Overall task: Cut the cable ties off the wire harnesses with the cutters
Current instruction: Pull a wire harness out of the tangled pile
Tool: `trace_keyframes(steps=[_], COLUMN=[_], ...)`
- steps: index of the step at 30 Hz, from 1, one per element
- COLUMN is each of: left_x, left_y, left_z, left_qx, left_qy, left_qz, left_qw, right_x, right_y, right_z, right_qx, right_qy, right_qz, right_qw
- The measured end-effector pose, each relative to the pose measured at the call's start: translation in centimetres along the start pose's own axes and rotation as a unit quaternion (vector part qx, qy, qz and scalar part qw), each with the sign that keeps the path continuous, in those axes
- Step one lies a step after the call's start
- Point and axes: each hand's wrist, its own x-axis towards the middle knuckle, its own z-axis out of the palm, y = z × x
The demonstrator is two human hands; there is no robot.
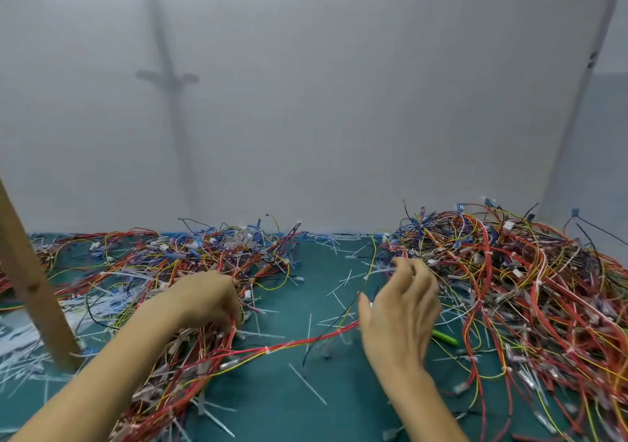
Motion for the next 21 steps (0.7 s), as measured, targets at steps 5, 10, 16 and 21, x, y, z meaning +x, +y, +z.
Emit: trace_keyframes(steps=[5, 10, 16, 21], left_x=[0.0, 0.5, 1.1, 1.4], left_y=[-0.3, 0.3, 0.3, -0.3], left_z=[-0.1, -0.2, 0.5, 1.9], left_qx=[-0.025, 0.018, 0.073, 0.144], left_qy=[0.117, 0.16, 0.16, 0.135], left_qz=[-0.04, -0.045, -0.057, -0.056], left_qw=[0.992, 0.986, 0.983, 0.979], right_x=[-1.9, -4.1, -4.0, -1.9], right_y=[-2.9, -4.4, -3.8, -3.3], right_z=[-0.1, 1.3, 0.0, -0.7], right_qx=[0.149, 0.097, 0.306, 0.463], right_qy=[-0.15, -0.362, -0.515, -0.466], right_qz=[-0.331, -0.395, -0.239, -0.179], right_qw=[0.92, 0.839, 0.765, 0.732])
